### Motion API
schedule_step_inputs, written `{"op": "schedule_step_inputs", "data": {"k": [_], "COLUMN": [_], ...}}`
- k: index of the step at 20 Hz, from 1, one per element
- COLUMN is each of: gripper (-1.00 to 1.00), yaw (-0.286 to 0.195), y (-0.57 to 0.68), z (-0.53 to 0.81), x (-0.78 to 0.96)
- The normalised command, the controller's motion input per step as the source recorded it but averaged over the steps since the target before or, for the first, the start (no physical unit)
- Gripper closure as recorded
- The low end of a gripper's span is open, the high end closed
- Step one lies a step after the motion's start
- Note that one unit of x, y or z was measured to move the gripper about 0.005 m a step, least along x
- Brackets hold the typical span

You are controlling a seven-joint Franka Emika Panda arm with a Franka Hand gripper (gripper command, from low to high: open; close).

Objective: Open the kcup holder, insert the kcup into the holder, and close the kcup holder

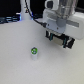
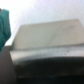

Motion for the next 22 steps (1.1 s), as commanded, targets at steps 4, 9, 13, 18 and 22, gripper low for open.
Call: {"op": "schedule_step_inputs", "data": {"k": [4,9,13,18,22], "gripper": [-1.0,-1.0,-1.0,-1.0,-1.0], "yaw": [-0.234,-0.256,-0.269,-0.276,-0.278], "y": [-0.48,-0.42,-0.35,-0.36,-0.36], "z": [0.4,0.34,0.11,-0.03,-0.07], "x": [0.03,-0.02,-0.19,-0.28,-0.32]}}
